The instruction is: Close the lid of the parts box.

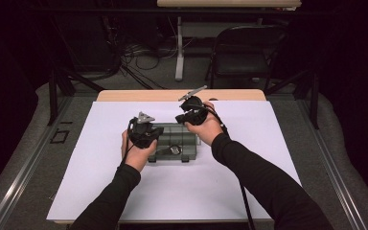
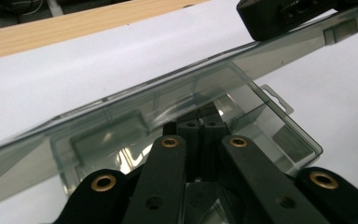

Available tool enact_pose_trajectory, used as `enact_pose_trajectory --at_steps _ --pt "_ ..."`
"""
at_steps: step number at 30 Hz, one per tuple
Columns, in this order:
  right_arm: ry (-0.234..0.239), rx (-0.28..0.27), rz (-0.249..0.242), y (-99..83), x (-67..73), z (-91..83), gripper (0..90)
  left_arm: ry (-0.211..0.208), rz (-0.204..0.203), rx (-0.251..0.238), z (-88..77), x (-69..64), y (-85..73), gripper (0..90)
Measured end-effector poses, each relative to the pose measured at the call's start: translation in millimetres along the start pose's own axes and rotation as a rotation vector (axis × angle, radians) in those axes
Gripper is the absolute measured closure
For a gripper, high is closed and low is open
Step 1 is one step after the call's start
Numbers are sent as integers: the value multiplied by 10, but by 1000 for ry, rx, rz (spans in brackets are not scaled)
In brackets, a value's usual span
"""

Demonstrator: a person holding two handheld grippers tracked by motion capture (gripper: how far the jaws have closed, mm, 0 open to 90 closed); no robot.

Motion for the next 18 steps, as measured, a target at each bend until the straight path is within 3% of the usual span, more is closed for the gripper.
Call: enact_pose_trajectory --at_steps 7,18 --pt "27 5 -5 -170 58 28 900 -10 7 25 59 -112 -152 900" --pt "48 1 3 -349 106 66 900 -30 -1 43 75 -156 -333 900"
Point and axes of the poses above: each handheld gripper's, and its own axes: z roughly forward along the jaws, y roughly out of its top, x roughly to its left, the point moved 4 cm from there along z, roughly forward along the jaws, and after that the axes turned 6 degrees about y, right-handed, at the moved point
